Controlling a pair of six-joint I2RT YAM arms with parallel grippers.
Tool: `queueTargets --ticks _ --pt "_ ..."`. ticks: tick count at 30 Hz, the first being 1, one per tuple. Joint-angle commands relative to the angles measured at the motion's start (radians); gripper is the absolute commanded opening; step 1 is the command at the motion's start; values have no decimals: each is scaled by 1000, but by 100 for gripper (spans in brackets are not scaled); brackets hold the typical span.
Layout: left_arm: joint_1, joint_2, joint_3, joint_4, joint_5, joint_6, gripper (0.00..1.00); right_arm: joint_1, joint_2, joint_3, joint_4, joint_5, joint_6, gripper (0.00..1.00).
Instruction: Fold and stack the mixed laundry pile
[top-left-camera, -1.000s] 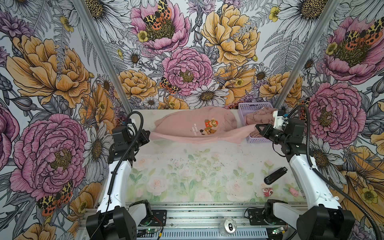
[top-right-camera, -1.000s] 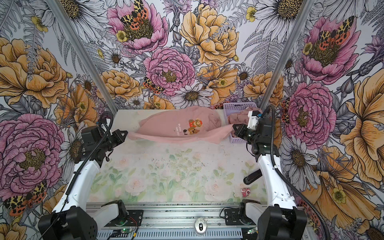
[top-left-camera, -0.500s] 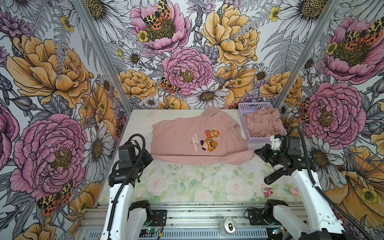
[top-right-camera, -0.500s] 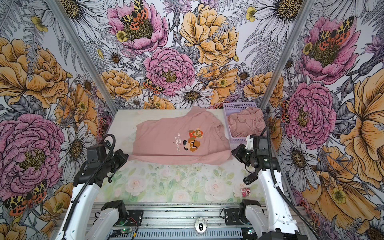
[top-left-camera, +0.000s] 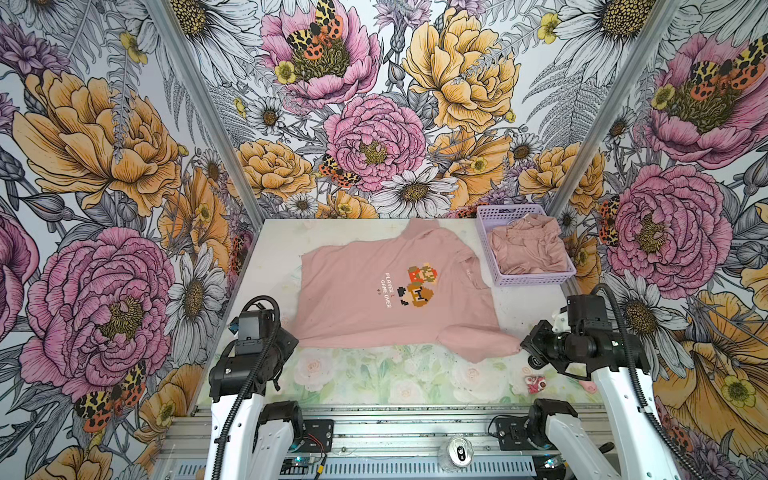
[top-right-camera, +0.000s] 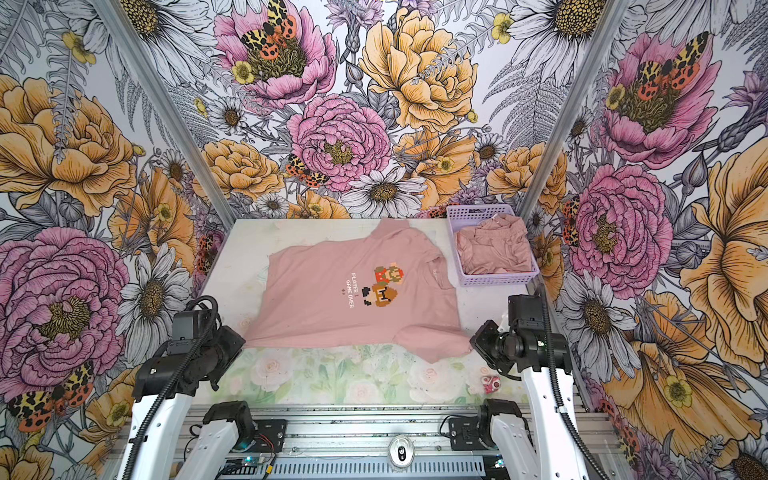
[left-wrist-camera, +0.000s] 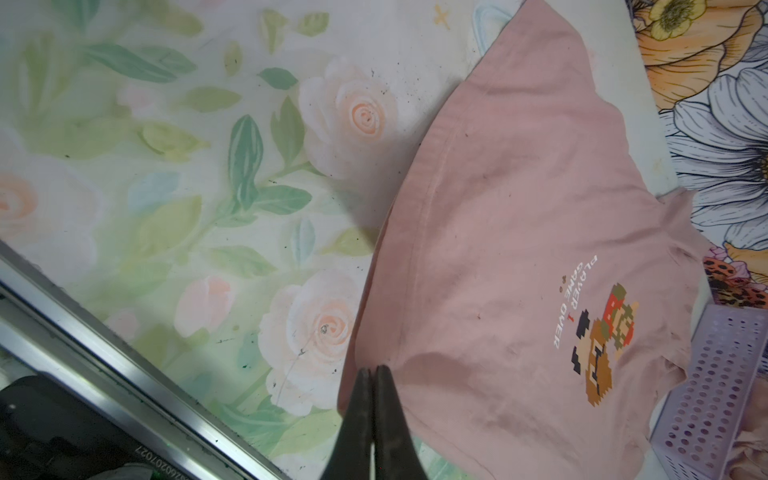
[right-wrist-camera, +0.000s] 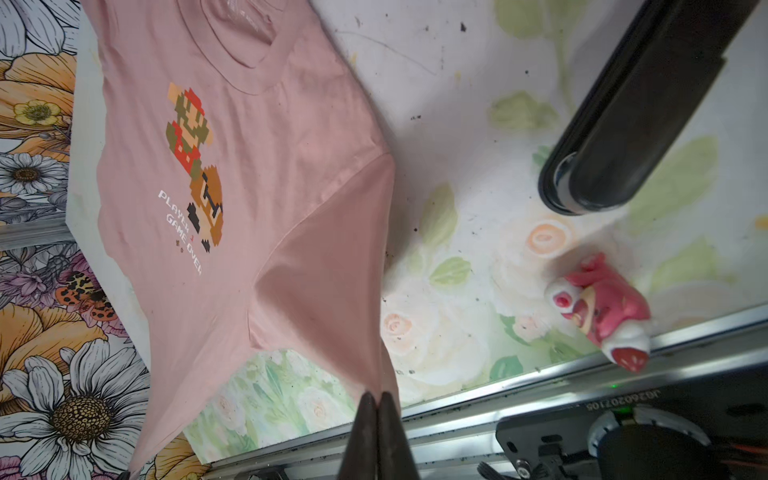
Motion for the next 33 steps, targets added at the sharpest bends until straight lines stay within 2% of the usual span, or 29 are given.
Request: queueTargets --ticks 1,7,18,22,27,33 --pt "1 -7 30 -60 -71 -29 0 5 -32 33 -109 37 15 0" --pt "2 -15 65 -112 -105 -19 0 4 -68 66 -242 55 -15 0" --pt "5 -42 91 -215 -122 -7 0 5 -61 135 -366 62 -45 0" --pt "2 -17 63 -170 -88 -12 0 5 -8 114 -229 45 -55 0" --pt "-7 79 -33 -7 18 -19 0 11 156 129 4 71 -80 0" --pt "6 204 -42 139 66 22 0 40 286 75 236 74 -13 0"
